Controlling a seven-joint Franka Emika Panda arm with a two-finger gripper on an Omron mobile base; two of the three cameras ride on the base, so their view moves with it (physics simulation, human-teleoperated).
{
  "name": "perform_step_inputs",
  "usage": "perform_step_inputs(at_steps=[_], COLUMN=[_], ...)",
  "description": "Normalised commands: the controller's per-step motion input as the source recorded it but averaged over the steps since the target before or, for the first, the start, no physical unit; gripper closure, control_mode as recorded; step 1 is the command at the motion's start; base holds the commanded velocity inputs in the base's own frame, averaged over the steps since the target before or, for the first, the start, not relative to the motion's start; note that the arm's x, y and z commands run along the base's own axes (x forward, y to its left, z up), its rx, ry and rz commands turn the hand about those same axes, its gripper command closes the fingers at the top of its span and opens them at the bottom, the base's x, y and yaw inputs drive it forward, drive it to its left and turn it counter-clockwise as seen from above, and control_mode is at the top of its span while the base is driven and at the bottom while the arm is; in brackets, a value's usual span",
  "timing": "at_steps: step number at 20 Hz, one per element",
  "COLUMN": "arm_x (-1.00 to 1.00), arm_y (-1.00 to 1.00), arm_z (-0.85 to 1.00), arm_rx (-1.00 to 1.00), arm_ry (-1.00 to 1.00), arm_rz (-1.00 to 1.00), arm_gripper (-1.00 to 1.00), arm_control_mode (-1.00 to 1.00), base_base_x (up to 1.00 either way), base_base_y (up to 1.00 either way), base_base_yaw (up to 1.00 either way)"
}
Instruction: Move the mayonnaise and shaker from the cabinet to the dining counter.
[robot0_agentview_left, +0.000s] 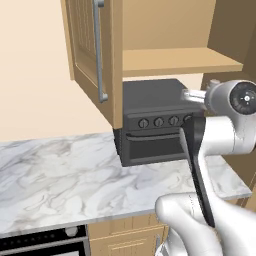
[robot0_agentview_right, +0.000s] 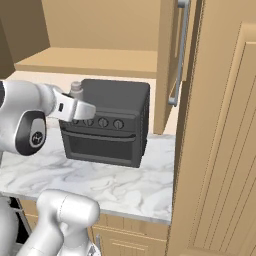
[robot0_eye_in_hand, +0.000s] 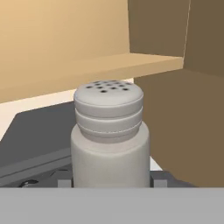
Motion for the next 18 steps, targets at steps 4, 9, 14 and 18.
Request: perform_step_inputs(at_steps=[4, 9, 14, 18], arm_x=[-0.48, -0.46, -0.23, 0.0], arm_y=[0.05, 0.0, 0.0, 0.0], arm_z=[-0.29, -0.29, -0.13, 0.0], arm_rx=[0.0, 0.0, 0.0, 0.0], arm_ry=[0.02, 0.08, 0.1, 0.0], arm_rz=[0.0, 0.0, 0.0, 0.0], arm_gripper=[1.0, 1.0, 1.0, 1.0], arm_control_mode=[-1.0, -1.0, -1.0, -1.0], base_base_x=[0.0, 0.0, 0.0, 0.0], base_base_y=[0.0, 0.0, 0.0, 0.0], base_base_yaw=[0.0, 0.0, 0.0, 0.0])
